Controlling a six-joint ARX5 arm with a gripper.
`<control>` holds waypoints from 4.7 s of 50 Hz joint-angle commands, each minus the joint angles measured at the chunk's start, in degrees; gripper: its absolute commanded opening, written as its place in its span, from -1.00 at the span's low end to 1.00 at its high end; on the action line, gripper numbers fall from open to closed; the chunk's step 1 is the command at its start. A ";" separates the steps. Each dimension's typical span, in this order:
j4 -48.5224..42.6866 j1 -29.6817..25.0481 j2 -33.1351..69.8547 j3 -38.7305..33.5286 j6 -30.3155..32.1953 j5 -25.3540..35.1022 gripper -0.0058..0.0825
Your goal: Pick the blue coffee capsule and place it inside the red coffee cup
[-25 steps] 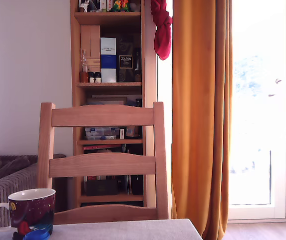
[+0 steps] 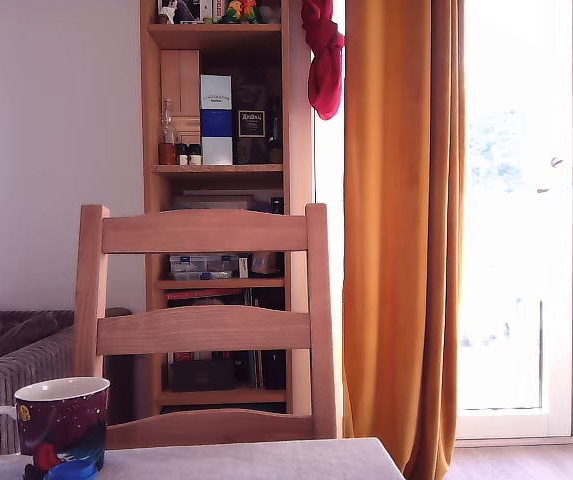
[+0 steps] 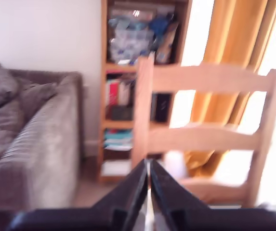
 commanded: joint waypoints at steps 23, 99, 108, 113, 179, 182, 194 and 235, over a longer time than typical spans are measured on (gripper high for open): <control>-0.52 -5.16 4.79 -0.63 -10.84 20.33 -0.71; 21.51 -20.20 87.58 20.52 1.95 3.02 0.76; 18.82 -20.35 94.44 25.27 1.92 2.38 0.76; 16.17 -20.35 97.26 27.89 1.90 2.19 0.76; 0.94 -21.00 107.45 40.83 1.44 2.71 -0.23; 0.90 -20.96 107.43 41.44 1.44 3.39 -0.23; -3.67 -20.85 107.01 47.28 1.42 7.56 -0.23; -13.64 -13.64 103.01 58.51 3.45 7.56 -0.23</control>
